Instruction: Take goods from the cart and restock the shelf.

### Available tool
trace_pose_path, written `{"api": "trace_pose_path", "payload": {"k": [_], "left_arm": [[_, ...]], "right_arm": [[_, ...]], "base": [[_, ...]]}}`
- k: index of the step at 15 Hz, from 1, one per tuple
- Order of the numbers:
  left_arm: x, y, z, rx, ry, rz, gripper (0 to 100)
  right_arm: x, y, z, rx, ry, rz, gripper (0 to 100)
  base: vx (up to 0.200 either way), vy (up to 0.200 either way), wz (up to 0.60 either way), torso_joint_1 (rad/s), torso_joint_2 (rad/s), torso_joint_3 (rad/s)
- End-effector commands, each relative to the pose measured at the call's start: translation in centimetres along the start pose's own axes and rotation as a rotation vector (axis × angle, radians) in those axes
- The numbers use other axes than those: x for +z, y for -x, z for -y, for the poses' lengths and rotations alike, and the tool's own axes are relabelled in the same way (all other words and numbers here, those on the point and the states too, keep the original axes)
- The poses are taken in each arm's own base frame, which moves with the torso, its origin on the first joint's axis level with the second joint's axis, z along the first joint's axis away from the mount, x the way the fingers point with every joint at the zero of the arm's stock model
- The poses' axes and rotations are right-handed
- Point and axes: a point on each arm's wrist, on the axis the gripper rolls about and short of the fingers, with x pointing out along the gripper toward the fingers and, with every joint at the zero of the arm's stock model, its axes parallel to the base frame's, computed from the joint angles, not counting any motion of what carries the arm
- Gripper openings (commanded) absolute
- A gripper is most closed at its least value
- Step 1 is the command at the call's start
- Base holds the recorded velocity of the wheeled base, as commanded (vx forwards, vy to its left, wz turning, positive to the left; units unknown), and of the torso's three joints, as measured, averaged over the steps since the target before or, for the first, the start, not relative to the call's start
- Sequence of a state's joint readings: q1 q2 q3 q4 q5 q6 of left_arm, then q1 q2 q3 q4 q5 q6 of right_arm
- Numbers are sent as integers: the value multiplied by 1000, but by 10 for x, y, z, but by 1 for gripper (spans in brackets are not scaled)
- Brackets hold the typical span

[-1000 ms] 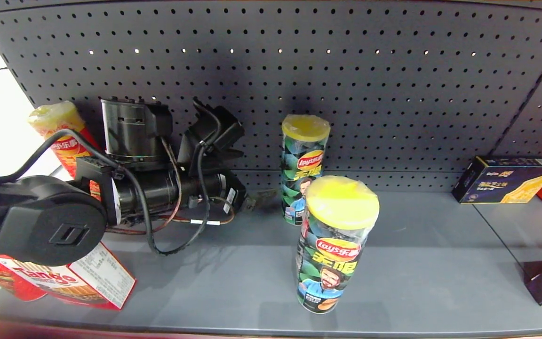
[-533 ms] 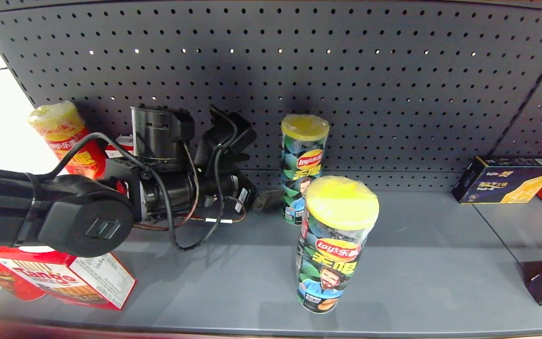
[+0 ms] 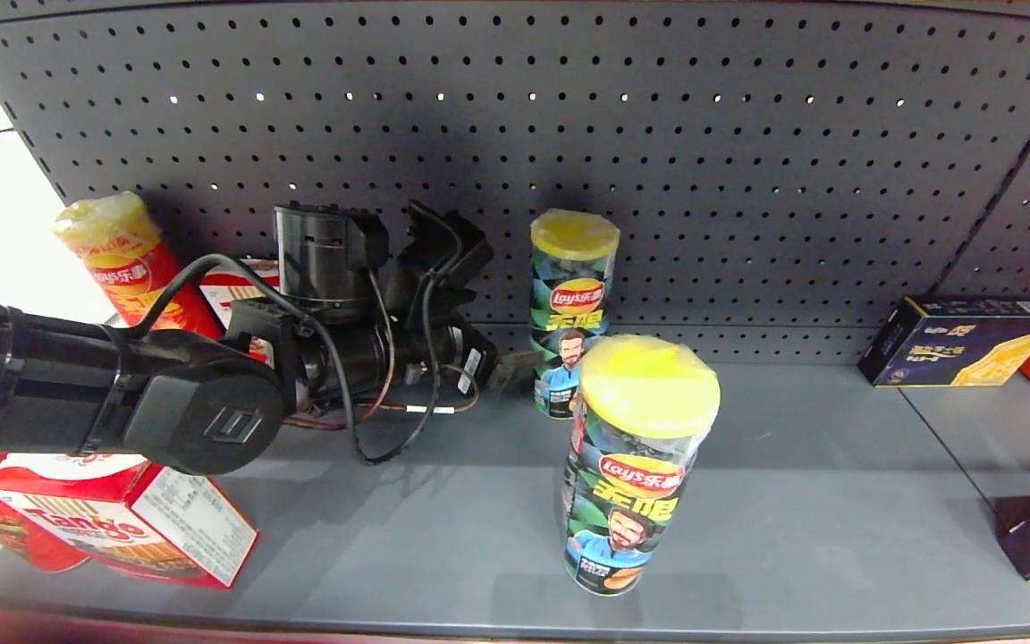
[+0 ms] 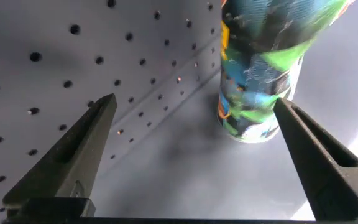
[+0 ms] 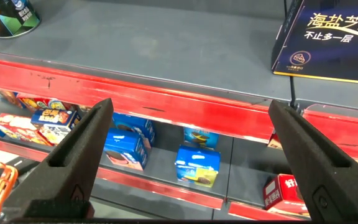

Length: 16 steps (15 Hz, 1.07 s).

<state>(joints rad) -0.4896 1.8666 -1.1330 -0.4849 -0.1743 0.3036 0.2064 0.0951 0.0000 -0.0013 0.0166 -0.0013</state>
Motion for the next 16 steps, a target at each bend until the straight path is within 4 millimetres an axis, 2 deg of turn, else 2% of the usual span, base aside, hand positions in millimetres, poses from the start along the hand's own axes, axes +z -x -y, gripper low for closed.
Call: {"api": "trace_pose_path", "payload": {"k": [1, 3, 6, 9, 12, 16], "left_arm": [[-5, -1, 2, -2, 6, -12, 100], [-7, 2, 2, 2, 10, -23, 100], [2, 26, 3, 62, -6, -11, 100], [2, 28, 1, 182, -69, -51, 100], [-2, 20, 3, 209, -132, -86, 100], [-3, -3, 2, 216, -131, -90, 100]], "right_arm": [[0, 0, 0, 1, 0, -1, 100], [0, 0, 0, 1, 0, -1, 100], [0, 0, 0, 1, 0, -1, 100], [0, 0, 0, 1, 0, -1, 100], [0, 0, 0, 1, 0, -1, 100], [0, 0, 0, 1, 0, -1, 100]], "base": [[0, 0, 0, 0, 0, 0], [0, 0, 0, 0, 0, 0], [0, 0, 0, 0, 0, 0], [0, 0, 0, 0, 0, 0], [0, 0, 0, 0, 0, 0], [0, 0, 0, 0, 0, 0]]}}
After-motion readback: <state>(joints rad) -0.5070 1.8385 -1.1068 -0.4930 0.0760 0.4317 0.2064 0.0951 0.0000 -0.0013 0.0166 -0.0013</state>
